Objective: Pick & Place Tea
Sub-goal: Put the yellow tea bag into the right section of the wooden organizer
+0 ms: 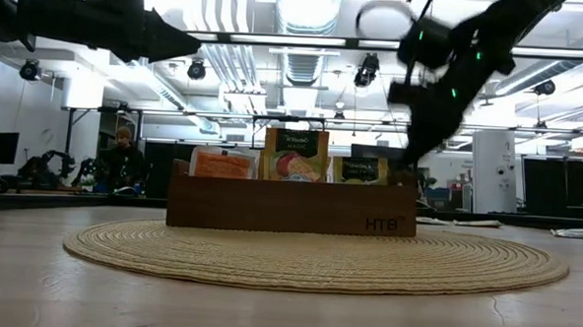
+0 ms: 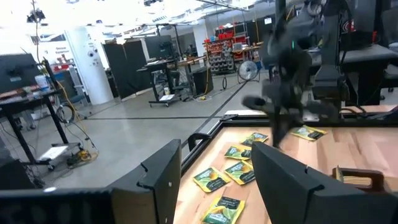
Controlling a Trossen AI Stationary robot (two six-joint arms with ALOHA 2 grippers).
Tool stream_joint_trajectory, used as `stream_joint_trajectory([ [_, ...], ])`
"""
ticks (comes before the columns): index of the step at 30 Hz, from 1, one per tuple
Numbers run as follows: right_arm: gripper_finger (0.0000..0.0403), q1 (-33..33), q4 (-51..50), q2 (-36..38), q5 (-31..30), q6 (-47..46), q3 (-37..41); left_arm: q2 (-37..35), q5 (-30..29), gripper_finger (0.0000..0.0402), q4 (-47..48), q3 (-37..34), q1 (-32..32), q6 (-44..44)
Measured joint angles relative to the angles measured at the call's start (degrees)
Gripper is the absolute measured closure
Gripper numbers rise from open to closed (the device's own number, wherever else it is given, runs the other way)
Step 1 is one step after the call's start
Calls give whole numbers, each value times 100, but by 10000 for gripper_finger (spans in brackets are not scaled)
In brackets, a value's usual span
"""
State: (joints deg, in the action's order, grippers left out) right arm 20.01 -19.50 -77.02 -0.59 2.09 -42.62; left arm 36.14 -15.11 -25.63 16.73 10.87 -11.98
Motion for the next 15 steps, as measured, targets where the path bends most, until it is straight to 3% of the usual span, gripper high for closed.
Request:
stream_joint_trajectory([
  [5, 394, -245, 186, 384, -417, 742, -172, 2, 12, 212, 7, 74, -2, 583],
  [15, 394, -1105, 241, 24, -3170, 2773, -1119, 354, 351, 212, -14, 297, -7, 1837],
])
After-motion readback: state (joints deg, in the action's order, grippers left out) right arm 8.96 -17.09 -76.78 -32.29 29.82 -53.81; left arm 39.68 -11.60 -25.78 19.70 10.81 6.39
